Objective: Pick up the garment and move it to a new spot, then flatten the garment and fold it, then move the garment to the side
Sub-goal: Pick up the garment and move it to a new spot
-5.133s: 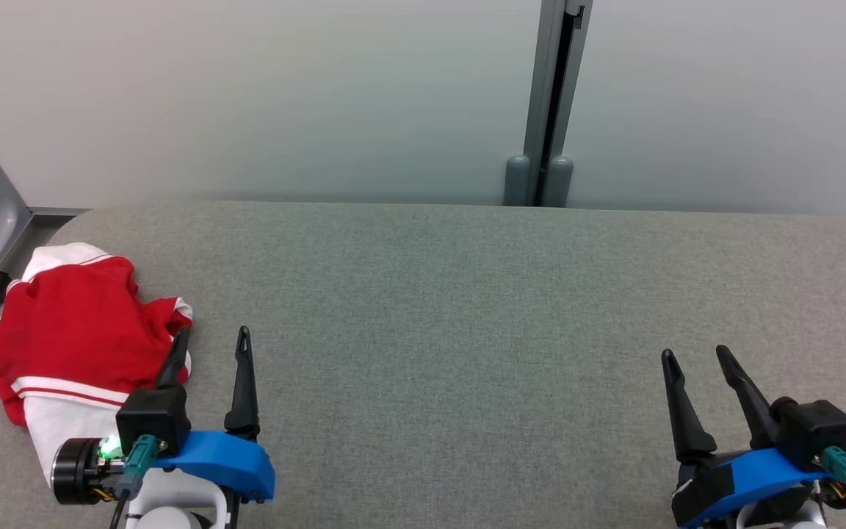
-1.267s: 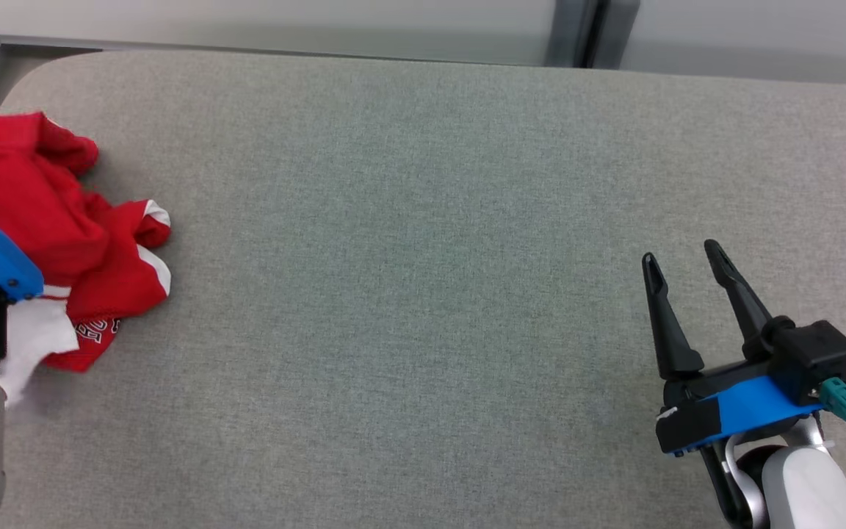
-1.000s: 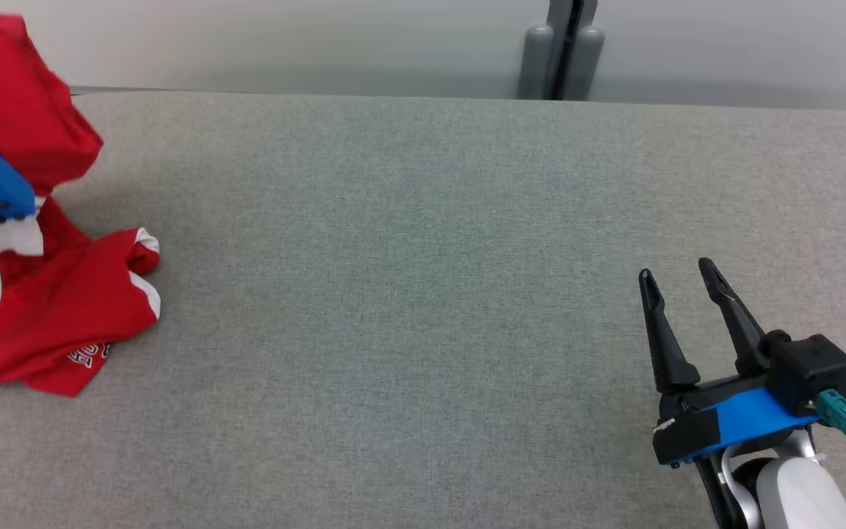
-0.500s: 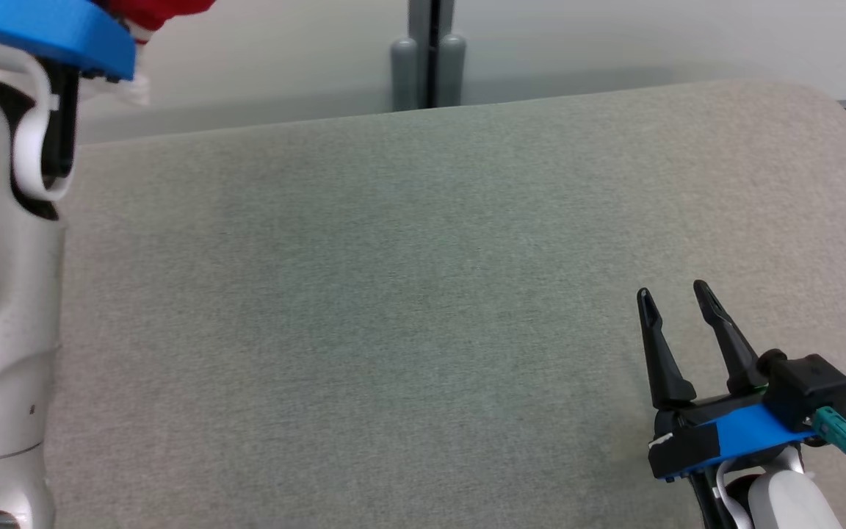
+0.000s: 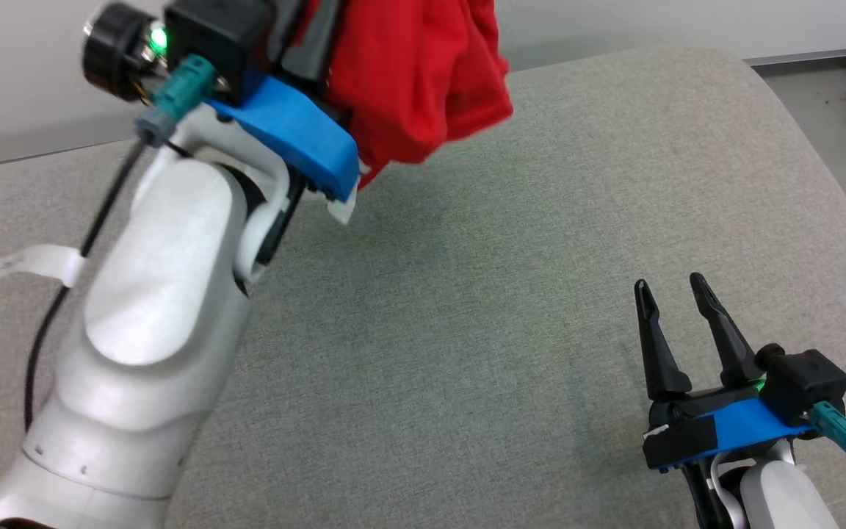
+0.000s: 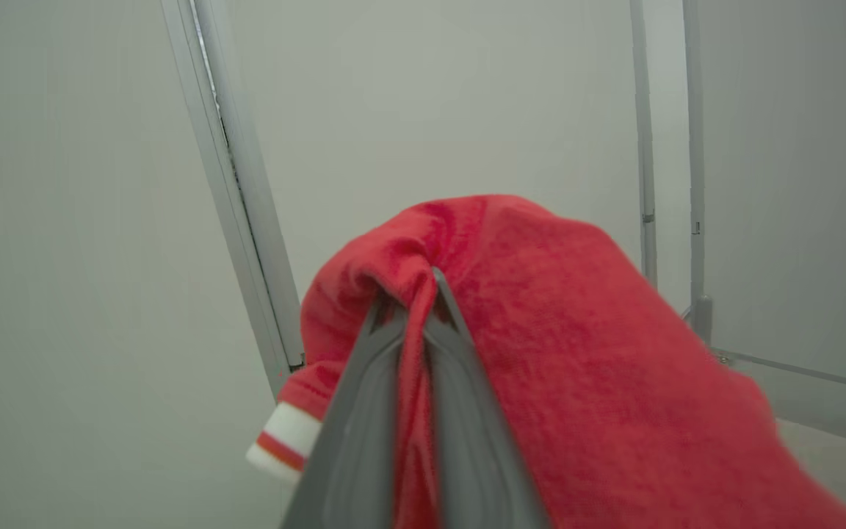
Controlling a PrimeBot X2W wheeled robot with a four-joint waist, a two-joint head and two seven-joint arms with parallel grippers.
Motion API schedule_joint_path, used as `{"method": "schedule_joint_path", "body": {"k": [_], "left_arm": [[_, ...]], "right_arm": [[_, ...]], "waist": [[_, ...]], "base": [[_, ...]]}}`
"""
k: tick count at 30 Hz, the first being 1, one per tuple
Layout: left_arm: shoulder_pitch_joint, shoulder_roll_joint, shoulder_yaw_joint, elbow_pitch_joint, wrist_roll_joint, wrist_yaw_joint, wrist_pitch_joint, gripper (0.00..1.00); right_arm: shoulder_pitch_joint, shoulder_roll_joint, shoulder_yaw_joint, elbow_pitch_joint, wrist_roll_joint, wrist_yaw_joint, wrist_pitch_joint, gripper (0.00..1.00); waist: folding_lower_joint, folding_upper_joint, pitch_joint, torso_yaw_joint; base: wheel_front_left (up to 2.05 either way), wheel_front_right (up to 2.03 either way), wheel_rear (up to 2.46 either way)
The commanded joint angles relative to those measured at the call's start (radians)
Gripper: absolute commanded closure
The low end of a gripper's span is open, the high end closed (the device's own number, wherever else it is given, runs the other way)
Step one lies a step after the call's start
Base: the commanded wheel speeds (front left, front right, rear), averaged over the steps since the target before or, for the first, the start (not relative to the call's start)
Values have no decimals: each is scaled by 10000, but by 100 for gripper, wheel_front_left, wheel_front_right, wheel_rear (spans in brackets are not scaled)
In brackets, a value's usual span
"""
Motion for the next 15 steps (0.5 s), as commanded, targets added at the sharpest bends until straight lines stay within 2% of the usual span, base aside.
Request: {"method": "schedule_joint_path", "body": {"k": [1,12,13,14,15], "left_arm": [[274,-81,-141,189,-68,-42,-72,100],[2458,-714,-1595,2496,-295,-122,-882,100],[2585,-763,-1658,2673,-314,-126,-993,75],[2642,-807,-1658,2776,-390,-121,-1172,0],[2702,-851,-1643,2879,-444,-92,-1347,0]], "right_arm": [[-60,-41,-34,32,19,4,-81,0],[-278,-41,-71,169,-97,4,-143,0],[-276,-41,-56,182,-101,4,-144,0],[-271,-41,-42,187,-110,4,-142,0],[-248,-41,-63,203,-127,4,-138,0]], "waist": [[0,-1,29,19],[0,-1,161,300],[0,-1,147,321],[0,-1,123,347],[0,-1,77,387]], "base": [[0,0,0],[0,0,0],[0,0,0],[0,0,0],[0,0,0]]}}
